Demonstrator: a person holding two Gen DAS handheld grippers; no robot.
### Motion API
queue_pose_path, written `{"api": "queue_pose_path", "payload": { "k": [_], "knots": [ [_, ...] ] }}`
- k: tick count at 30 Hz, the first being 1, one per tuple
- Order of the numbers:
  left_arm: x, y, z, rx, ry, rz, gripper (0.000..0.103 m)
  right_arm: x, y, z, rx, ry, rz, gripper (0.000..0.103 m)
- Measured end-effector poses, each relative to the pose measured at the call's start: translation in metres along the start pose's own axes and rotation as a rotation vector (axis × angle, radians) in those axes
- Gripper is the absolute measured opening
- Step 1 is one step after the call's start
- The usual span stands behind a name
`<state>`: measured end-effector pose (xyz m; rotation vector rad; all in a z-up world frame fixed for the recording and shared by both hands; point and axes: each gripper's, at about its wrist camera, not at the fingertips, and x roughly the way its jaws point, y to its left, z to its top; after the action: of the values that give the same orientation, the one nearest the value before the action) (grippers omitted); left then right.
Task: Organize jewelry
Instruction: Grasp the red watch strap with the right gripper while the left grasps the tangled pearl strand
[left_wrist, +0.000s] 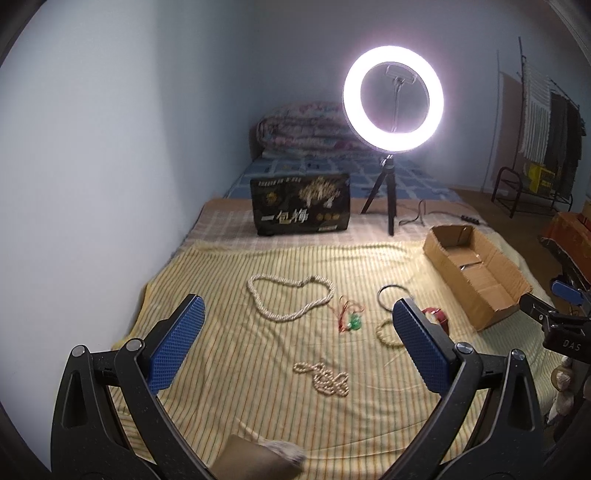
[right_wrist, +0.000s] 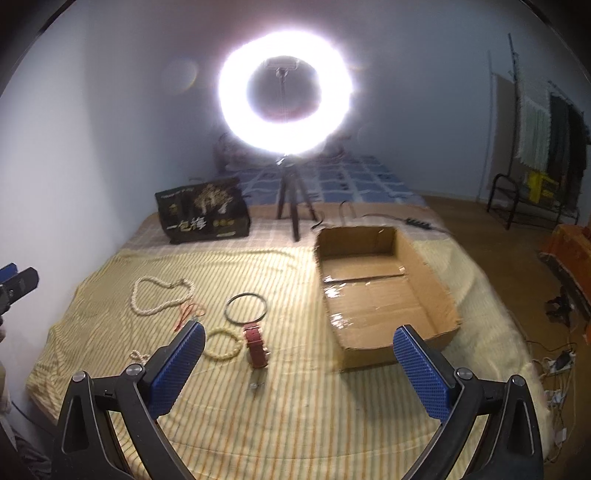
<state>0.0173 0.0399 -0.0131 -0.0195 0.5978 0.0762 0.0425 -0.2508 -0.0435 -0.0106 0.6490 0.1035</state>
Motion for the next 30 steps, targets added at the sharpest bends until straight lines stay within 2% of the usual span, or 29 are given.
{"api": "queue_pose_path", "payload": {
  "k": [6, 10, 14, 16, 21, 24, 30],
  "knots": [
    [0.025, 0.02, -0.01, -0.053, 0.101, 0.014, 0.103, 0.029, 0.007, 0.0, -0.021, 0.083, 0.071, 0.103],
    [0.04, 0.023, -0.017, -0.072, 0.167, -0.016, 0.103, 0.047, 0.007, 0.003, -0.035, 0.136, 0.101, 0.103],
    [0.055, 0.019, -0.025, -0.073, 0.242, -0.046, 0.094, 0.07, 0.012, 0.004, -0.063, 0.209, 0.137, 0.102],
    [0.066, 0.019, -0.032, -0.092, 0.297, -0.07, 0.088, 0.083, 0.016, 0.003, -0.086, 0.258, 0.152, 0.096],
    [0.092, 0.018, -0.049, -0.136, 0.431, -0.106, 0.074, 0.11, 0.027, -0.002, -0.129, 0.336, 0.167, 0.09],
    [0.11, 0.017, -0.058, -0.159, 0.494, -0.12, 0.072, 0.122, 0.033, -0.004, -0.177, 0.364, 0.15, 0.08],
    [0.139, 0.009, -0.072, -0.18, 0.591, -0.127, 0.068, 0.137, 0.037, -0.006, -0.222, 0.397, 0.127, 0.077]
  ]
}}
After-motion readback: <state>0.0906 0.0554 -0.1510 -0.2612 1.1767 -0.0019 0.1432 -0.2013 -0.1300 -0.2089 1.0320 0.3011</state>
